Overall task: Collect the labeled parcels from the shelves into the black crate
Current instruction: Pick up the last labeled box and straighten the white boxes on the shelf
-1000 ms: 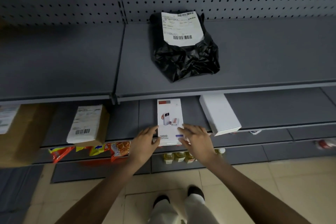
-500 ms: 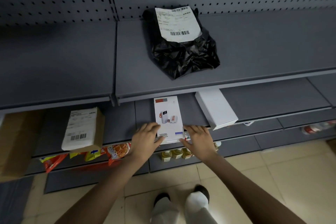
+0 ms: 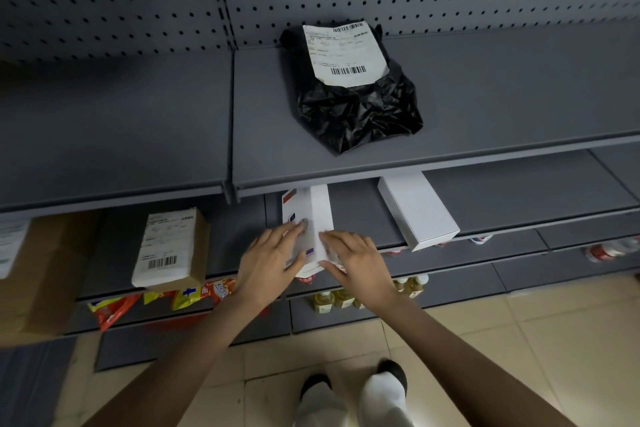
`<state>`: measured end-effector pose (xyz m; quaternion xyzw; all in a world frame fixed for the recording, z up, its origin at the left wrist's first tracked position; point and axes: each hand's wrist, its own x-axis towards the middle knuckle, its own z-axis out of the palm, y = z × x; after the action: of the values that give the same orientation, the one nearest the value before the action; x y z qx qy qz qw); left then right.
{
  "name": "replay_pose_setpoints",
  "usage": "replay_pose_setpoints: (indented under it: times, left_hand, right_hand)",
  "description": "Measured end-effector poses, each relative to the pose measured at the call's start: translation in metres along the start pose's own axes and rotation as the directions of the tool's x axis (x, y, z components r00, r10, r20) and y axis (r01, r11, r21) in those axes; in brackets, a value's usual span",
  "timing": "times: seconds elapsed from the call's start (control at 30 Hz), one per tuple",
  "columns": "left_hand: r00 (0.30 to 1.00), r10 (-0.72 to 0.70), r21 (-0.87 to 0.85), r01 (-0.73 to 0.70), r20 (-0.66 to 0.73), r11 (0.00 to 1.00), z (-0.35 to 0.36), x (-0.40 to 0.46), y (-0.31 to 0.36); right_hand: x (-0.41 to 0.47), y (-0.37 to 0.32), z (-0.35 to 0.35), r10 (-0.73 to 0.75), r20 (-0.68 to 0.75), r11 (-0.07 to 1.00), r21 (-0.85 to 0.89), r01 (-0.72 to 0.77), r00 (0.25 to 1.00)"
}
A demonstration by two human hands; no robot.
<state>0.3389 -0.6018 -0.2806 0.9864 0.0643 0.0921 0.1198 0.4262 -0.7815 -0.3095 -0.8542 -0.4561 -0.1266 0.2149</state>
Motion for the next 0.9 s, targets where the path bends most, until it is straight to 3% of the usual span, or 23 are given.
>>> replay_pose_setpoints:
  times: [0.1,0.17,0.33,0.63,0.77,0.9]
  left_hand:
    - [0.990,0.135,-0.037,-0.133,0.043,0.990,-0.011,0.008,0.008]
    - [0.988,0.143,-0.010,-0.143,0.058,0.990,-0.011,0.009,0.007]
    - [0.999,0.013,0.011,-0.013,0.049,1.000,-0.012,-0.009,-0.014]
    - [0.992,-0.123,0.213,0.118,0.010,0.970,-0.026,-0.029,-0.033]
    - [0.957,-0.277,0.165,0.260,0.090,0.951,-0.024,-0.045,-0.056]
    - [0.941,-0.311,0.166,0.289,0.129,0.943,-0.011,-0.052,-0.058]
  right_hand:
    - [0.007,-0.011,0.003,-0.062,0.022,0.998,0.007,0.062,0.998]
    - [0.008,-0.015,0.004,-0.083,0.023,0.996,0.025,0.082,0.996]
    - [0.000,-0.007,-0.003,-0.056,0.037,0.997,0.050,0.054,0.998]
    - [-0.007,-0.001,-0.003,-0.005,0.082,1.000,0.020,0.003,0.997]
    - [-0.006,-0.004,0.003,-0.024,0.095,1.000,0.021,0.022,0.995]
    - [-0.005,-0.006,0.011,-0.041,0.104,0.999,0.024,0.039,0.994]
